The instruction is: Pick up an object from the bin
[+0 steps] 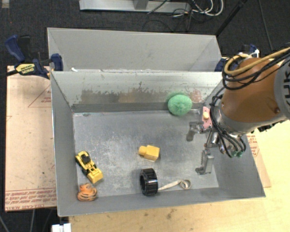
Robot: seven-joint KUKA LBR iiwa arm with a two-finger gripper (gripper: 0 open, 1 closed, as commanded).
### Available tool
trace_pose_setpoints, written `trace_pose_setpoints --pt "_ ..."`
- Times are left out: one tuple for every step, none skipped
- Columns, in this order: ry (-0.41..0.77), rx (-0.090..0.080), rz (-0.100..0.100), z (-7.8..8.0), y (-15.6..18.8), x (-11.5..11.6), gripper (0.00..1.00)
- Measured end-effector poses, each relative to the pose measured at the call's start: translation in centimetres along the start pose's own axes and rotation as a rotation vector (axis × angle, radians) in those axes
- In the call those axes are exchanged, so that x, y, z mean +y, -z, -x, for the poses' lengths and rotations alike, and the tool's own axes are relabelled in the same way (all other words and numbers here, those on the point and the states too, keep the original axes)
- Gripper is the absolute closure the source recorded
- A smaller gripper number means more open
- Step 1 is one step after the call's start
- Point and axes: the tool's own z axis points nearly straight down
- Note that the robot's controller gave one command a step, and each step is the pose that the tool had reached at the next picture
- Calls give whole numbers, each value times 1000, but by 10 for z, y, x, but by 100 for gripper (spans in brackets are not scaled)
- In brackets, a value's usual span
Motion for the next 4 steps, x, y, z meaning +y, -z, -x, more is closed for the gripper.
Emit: trace_pose_setpoints --pt "2 -8 -1 2 4 0 0" --pt "68 -12 -2 -10 -32 30 0" --pt "56 -13 0 -8 -97 54 0" --pt "12 -15 3 -11 -132 54 0"
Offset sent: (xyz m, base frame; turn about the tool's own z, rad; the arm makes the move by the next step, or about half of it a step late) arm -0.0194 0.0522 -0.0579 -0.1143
